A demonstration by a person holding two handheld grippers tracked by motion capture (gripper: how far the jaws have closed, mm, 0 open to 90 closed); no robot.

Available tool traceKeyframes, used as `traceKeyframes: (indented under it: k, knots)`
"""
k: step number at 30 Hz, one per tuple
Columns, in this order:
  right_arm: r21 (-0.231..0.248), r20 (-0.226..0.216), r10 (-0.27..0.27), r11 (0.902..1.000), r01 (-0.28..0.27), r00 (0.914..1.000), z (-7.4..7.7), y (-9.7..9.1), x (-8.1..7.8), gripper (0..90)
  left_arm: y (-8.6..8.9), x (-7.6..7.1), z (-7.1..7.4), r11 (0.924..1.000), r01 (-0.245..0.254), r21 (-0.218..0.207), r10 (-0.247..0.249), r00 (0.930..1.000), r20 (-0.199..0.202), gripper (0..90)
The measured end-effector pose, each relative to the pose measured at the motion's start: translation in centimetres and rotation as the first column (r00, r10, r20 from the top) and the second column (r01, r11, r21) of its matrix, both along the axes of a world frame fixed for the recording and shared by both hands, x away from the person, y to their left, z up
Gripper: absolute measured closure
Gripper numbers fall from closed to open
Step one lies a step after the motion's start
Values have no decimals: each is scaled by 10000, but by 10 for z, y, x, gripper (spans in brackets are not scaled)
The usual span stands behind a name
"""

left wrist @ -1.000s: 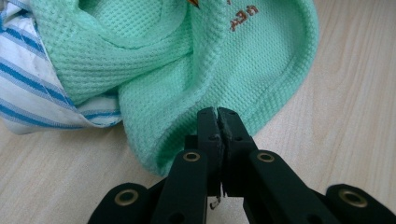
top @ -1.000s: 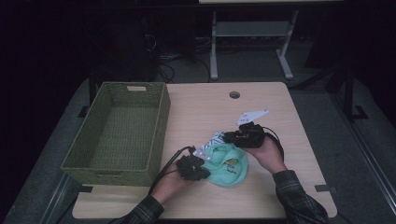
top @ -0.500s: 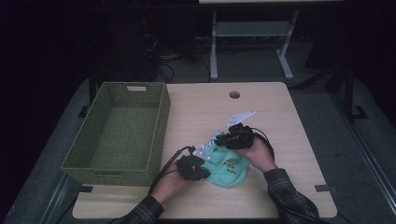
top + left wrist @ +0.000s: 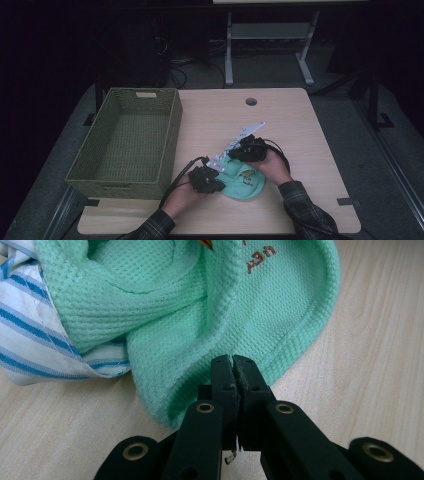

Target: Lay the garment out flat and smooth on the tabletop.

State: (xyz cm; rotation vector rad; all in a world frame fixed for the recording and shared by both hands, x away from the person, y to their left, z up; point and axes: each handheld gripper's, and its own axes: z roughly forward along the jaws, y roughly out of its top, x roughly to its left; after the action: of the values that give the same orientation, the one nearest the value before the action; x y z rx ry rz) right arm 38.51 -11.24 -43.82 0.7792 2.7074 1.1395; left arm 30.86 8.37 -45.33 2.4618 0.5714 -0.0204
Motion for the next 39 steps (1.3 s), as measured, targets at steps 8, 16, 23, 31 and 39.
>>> traceKeyframes:
  k: [8, 16, 23, 31, 39]
  knots:
    - [-29, 117, -113, 9999, 114, 9999, 2, -2, 0, 874, 0, 0, 0, 10000, 14, 4, -14, 10000, 14, 879]
    - [61, 584, -551, 9985, 548, 9968, 15, -14, 5, 878, 0, 0, 0, 10000, -5, -18, 5, 10000, -38, 878]
    - [249, 811, -1197, 9927, 1180, 9895, 28, -29, 14, 879, 0, 0, -1, 9998, -113, -186, 111, 9999, -70, 878]
    - [587, 929, -1997, 9791, 1948, 9754, 37, -50, 27, 881, 1, 1, -1, 9999, -68, -140, 67, 9999, -106, 878]
    - [761, 934, -2887, 9563, 2823, 9528, 40, -73, 43, 883, 1, 1, -1, 9999, -82, -152, 81, 9999, -103, 878]
